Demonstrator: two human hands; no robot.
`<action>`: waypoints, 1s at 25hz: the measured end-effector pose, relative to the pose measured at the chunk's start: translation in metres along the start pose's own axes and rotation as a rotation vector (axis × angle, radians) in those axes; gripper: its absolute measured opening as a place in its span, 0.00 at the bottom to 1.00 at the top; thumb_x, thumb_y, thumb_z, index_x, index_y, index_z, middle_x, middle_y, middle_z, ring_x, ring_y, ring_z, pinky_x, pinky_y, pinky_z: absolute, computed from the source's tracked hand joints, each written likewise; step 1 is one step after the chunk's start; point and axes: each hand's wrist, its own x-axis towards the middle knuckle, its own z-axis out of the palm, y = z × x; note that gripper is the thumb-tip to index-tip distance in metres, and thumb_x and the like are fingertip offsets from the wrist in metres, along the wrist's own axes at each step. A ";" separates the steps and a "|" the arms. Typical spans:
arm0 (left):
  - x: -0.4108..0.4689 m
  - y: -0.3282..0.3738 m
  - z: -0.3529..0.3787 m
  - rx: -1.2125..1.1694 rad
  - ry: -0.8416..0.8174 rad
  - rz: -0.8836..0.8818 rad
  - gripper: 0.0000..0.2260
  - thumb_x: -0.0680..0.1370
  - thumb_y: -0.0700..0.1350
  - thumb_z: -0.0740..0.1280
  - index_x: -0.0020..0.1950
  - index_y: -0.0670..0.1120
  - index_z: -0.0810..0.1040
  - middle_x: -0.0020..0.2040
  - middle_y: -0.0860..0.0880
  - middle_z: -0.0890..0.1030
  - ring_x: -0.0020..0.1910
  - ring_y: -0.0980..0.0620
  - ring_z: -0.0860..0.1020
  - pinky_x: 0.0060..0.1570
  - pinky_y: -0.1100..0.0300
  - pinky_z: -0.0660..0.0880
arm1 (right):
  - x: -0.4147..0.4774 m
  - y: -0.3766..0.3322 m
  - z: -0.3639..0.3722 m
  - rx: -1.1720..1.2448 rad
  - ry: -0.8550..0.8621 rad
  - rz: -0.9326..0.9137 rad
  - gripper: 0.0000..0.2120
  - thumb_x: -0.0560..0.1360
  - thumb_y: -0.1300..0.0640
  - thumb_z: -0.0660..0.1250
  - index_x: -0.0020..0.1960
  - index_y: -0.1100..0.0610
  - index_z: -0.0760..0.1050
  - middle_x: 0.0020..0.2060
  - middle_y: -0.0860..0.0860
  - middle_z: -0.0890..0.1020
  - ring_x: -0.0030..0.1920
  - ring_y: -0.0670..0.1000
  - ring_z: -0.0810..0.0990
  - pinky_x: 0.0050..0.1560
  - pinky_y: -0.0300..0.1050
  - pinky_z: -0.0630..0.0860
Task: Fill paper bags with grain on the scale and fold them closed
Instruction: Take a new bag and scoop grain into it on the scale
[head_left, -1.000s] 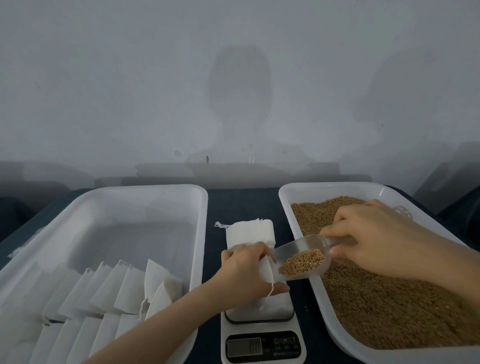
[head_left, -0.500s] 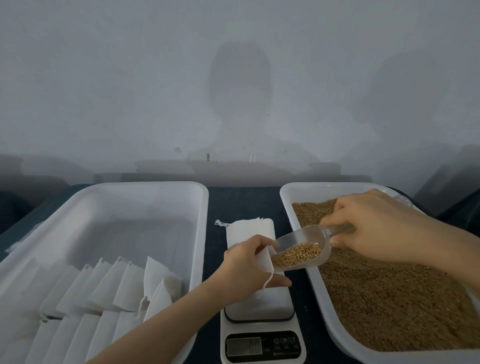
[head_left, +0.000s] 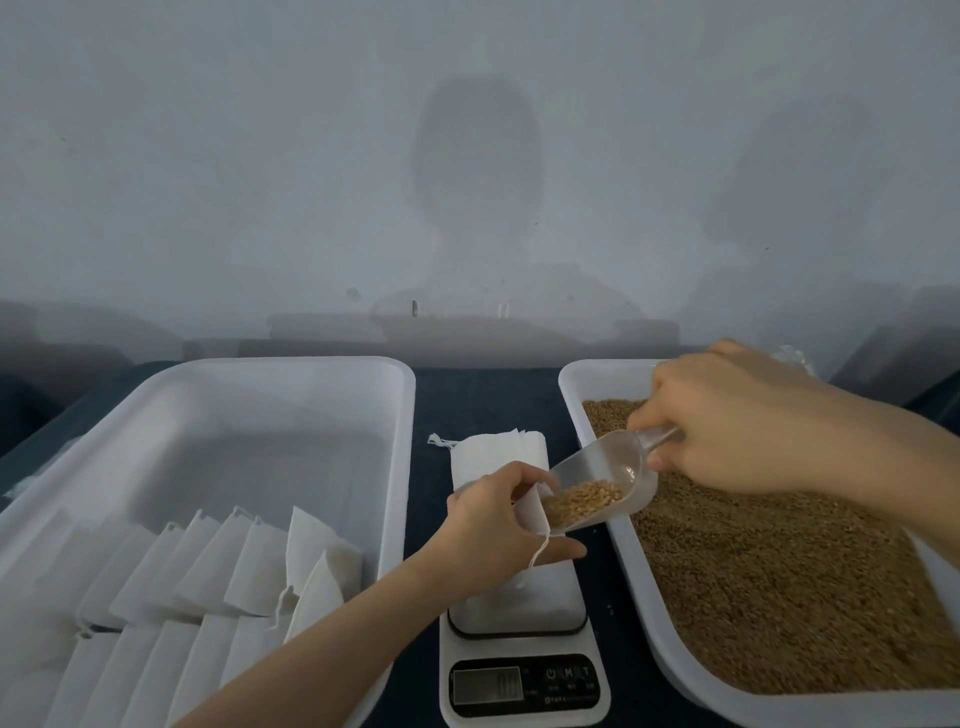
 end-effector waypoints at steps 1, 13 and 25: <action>0.000 0.000 0.000 -0.001 0.005 -0.003 0.26 0.63 0.60 0.77 0.56 0.62 0.70 0.56 0.61 0.75 0.61 0.50 0.72 0.63 0.52 0.72 | 0.001 -0.003 -0.004 -0.022 -0.007 0.001 0.09 0.77 0.48 0.60 0.43 0.45 0.78 0.39 0.46 0.75 0.44 0.49 0.71 0.41 0.37 0.61; -0.004 -0.001 -0.002 0.011 0.006 -0.053 0.29 0.65 0.56 0.78 0.60 0.55 0.67 0.57 0.56 0.74 0.58 0.52 0.72 0.60 0.54 0.73 | 0.012 -0.044 -0.016 -0.366 0.148 -0.137 0.14 0.74 0.57 0.61 0.32 0.51 0.60 0.33 0.47 0.65 0.38 0.50 0.66 0.47 0.45 0.58; -0.003 -0.006 -0.004 0.088 -0.015 -0.098 0.23 0.68 0.55 0.76 0.57 0.54 0.69 0.51 0.57 0.75 0.53 0.54 0.76 0.61 0.49 0.72 | -0.031 0.029 0.003 -0.252 0.412 0.153 0.13 0.66 0.47 0.69 0.48 0.48 0.83 0.36 0.50 0.79 0.37 0.54 0.78 0.42 0.46 0.70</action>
